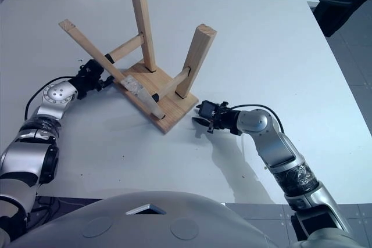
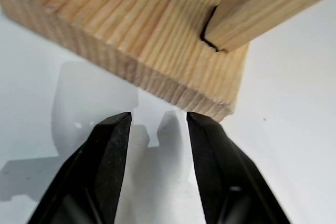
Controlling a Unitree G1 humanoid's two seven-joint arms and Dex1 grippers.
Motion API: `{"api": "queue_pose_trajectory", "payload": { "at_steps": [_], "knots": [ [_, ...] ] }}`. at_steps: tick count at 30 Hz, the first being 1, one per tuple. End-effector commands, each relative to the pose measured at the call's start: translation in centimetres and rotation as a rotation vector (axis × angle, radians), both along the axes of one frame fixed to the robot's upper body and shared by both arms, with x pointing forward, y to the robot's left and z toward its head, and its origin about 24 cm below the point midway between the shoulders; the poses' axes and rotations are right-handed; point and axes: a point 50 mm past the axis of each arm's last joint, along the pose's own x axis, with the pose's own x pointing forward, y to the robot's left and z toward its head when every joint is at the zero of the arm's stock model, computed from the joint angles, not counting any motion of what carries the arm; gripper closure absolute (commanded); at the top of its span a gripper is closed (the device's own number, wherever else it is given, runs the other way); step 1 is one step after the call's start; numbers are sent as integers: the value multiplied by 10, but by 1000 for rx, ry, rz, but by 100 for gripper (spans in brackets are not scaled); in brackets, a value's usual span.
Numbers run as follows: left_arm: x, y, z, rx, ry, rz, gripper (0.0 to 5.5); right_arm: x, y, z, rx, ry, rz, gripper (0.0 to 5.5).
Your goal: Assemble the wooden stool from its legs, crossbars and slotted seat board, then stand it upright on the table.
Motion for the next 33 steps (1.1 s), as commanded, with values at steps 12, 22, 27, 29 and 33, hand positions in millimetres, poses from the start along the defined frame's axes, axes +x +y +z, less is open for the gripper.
{"api": "queue_pose_trajectory", "payload": {
  "at_steps": [12,22,27,29,33],
  "knots": [
    [-96,-32,-20,-46,179,-229,237,21,-38,0,-78,-108,-140,353],
    [-103,-33,5,-109,170,-123,237,10,-52,5,-112,-104,-109,353],
    [-108,-15,9,-94,141,-14,237,-2,-82,13,-161,-95,-170,353],
    [-117,-12,4,-71,161,-3,237,-10,-86,12,-169,-81,-171,353],
    [-131,-25,-8,-47,183,-58,237,-24,-68,3,-123,-44,-130,353]
  ]
}}
